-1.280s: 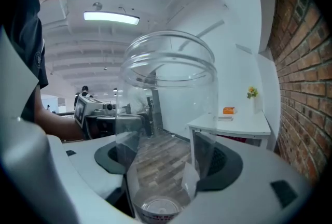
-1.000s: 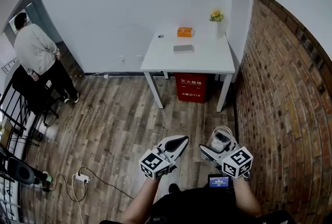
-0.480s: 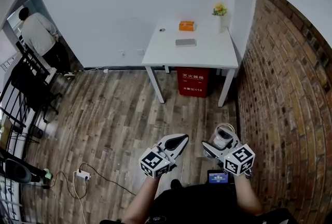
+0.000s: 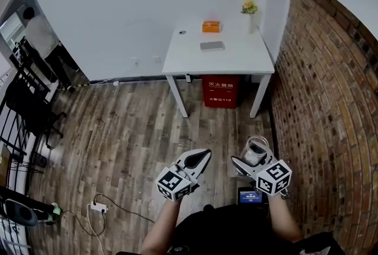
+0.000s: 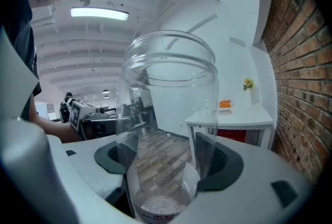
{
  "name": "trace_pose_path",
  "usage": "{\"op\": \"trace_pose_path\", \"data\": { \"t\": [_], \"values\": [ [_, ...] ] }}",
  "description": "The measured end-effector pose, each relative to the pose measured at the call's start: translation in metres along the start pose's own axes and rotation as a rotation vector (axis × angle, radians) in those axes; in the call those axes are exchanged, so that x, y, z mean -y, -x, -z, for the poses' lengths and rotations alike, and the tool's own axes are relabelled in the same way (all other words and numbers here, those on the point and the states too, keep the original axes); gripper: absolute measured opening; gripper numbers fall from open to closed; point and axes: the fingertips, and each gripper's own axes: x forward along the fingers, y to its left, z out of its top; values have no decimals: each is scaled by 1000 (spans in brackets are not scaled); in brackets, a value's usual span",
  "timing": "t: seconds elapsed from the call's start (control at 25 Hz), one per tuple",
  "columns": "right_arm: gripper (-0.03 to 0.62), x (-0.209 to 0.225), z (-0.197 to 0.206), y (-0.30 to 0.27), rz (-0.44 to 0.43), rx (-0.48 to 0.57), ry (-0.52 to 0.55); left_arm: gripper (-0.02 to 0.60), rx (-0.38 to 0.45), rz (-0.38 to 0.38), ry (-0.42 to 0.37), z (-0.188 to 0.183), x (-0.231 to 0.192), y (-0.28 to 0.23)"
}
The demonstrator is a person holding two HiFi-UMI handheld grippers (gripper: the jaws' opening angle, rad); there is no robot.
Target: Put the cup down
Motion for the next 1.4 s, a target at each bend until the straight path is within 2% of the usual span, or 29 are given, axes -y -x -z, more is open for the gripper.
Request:
{"op": "trace_pose_path", "data": {
  "t": [0.28, 0.44, 0.6, 0.88, 1.0, 1.12, 1.4],
  "values": [
    [351, 2, 0, -25, 56, -2, -14, 6, 12, 10, 40, 9, -36, 19],
    [351, 6, -1, -38, 70, -12, -21, 6, 17, 48, 49, 9, -47, 15],
    [351, 22, 2, -52, 81, -31, -33, 6, 6, 35, 52, 14, -67, 4],
    [351, 81, -7, -105, 39, -47, -44, 6, -26, -12, 61, 21, -122, -36],
    [351, 115, -21, -139, 11, -49, -37, 6, -34, -84, 50, 16, -162, -62],
    [351, 151, -42, -168, -11, -44, -7, 6, -4, -155, 64, -2, -207, -95],
    [351, 246, -80, -217, -27, -34, -4, 6, -25, -140, 49, -23, -267, -188]
  ]
}}
